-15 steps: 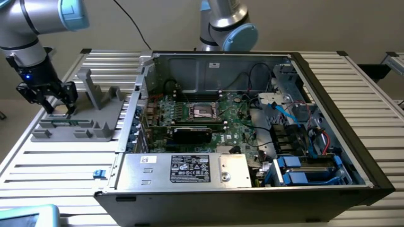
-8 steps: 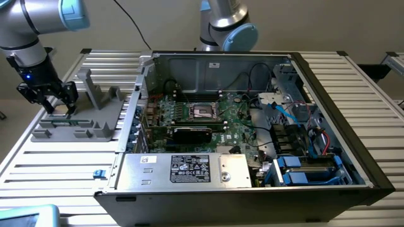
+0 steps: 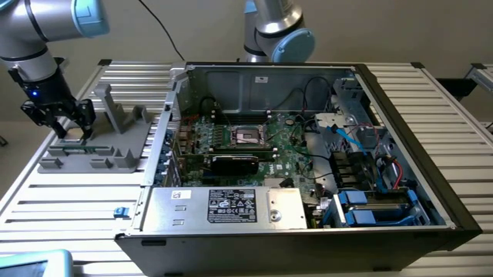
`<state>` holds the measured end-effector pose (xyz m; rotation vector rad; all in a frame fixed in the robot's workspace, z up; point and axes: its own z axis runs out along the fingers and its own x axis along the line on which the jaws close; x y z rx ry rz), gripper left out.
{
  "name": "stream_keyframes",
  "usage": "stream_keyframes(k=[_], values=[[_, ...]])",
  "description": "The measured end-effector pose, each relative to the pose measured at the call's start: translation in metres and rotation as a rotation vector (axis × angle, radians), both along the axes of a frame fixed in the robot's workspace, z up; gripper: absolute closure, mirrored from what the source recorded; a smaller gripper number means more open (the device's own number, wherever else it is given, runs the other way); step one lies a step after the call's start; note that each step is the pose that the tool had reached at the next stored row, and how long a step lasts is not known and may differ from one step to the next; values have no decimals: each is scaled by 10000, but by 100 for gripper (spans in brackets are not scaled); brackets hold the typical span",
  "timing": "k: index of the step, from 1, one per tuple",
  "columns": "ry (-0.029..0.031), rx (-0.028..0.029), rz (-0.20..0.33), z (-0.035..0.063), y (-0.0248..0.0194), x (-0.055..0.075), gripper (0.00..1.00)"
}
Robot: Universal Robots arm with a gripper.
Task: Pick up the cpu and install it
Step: 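Pick up the cpu and move it towards the insertion slot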
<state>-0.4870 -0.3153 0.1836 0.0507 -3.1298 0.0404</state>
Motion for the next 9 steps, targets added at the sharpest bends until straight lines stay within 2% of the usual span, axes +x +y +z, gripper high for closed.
stream_keyframes(k=[5,7,8,9], values=[[3,4,-8,0,0,0,31],[10,4,-14,1,-1,-1,40],[11,4,-15,1,-1,-1,40],[11,4,-16,1,0,0,44]])
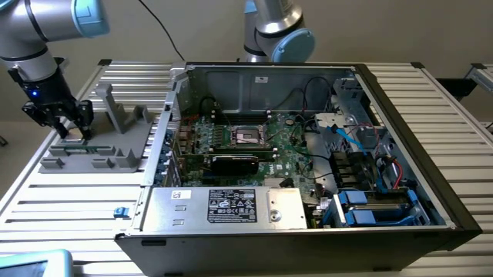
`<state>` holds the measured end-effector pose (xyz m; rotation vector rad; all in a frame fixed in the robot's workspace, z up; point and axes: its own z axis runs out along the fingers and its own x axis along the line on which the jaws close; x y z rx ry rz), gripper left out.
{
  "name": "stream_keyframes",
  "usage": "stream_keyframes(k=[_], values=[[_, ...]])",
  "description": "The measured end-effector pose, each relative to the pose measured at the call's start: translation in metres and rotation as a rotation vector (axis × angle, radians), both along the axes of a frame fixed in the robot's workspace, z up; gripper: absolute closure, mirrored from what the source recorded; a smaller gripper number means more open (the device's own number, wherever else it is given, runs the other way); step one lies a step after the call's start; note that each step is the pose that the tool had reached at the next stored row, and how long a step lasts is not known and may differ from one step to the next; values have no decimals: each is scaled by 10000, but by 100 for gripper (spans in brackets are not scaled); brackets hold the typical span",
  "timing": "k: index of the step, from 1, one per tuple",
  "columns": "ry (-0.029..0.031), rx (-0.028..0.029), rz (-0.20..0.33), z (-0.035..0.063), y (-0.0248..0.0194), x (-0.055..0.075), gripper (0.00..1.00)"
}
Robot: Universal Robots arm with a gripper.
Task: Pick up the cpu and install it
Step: 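Pick up the cpu and move it towards the insertion slot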
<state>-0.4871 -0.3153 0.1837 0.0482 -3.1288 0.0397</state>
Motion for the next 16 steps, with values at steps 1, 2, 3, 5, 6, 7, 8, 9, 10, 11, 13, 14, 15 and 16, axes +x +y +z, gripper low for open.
stream_keyframes(k=[1,2,3,5,6,7,8,9,10,11,13,14,15,16], values=[[0,0,-1,0,0,0,44],[0,0,-2,0,0,0,44],[-2,1,-2,0,0,0,44],[-6,3,-2,10,1,1,44],[-3,2,-2,36,0,1,44],[-1,1,-2,69,0,0,44],[-1,1,-3,100,0,0,44],[-1,0,-2,137,0,0,44],[-2,1,-2,180,0,0,44],[-1,1,-2,226,0,0,44],[-1,1,-2,316,-1,0,44],[-1,1,-2,364,-1,1,44],[0,0,-2,410,-2,1,44],[0,1,-2,454,-3,2,44]])
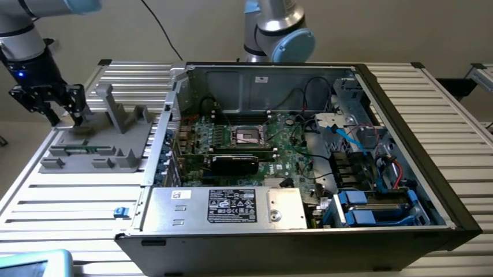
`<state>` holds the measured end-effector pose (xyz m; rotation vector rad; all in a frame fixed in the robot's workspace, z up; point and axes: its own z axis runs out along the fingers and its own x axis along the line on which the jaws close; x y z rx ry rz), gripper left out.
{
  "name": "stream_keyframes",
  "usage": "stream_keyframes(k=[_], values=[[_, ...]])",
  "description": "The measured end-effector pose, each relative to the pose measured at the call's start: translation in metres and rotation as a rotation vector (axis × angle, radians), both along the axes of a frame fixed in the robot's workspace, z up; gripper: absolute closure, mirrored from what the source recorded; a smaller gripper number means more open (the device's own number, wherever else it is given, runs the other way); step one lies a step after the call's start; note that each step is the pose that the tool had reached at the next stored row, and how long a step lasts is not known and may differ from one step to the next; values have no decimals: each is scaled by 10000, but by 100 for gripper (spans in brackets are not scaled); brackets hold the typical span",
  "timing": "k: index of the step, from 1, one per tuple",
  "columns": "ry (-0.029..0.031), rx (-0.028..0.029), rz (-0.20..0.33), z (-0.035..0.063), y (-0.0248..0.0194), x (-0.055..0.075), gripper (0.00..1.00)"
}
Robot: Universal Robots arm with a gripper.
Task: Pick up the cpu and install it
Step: 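Pick up the cpu and move it towards the insertion slot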
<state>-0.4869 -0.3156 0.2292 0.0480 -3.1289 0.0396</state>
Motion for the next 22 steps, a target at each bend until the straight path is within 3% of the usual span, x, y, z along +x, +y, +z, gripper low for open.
stream_keyframes(k=[5,15,22], values=[[4,0,0,225,-8,42,44],[61,0,-1,682,-26,256,44],[174,1,2,986,-27,399,44]])
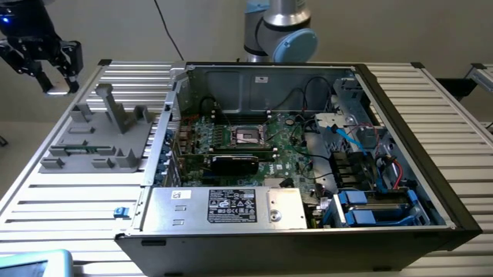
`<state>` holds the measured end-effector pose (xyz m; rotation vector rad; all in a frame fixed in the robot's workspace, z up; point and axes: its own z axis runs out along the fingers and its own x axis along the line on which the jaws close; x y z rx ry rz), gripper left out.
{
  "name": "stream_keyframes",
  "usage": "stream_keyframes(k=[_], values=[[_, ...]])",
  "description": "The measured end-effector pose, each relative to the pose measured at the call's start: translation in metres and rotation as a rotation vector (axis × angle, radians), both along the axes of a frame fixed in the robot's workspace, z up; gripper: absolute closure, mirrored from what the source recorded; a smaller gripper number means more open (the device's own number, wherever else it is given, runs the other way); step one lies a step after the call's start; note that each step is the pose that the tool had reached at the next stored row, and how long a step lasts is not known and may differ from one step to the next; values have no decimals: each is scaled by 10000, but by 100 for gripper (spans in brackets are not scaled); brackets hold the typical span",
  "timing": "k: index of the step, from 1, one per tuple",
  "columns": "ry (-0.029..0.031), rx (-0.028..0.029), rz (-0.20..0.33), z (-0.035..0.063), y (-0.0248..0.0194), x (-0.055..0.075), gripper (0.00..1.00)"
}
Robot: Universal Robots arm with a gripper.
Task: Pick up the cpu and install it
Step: 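Pick up the cpu and move it towards the insertion slot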
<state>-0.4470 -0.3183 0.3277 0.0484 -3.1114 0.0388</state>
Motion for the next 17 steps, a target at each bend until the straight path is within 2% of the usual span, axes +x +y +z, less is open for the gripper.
stream_keyframes(k=[11,17], values=[[163,-1,9,401,-4,382,44],[355,-1,9,553,-8,574,44]])
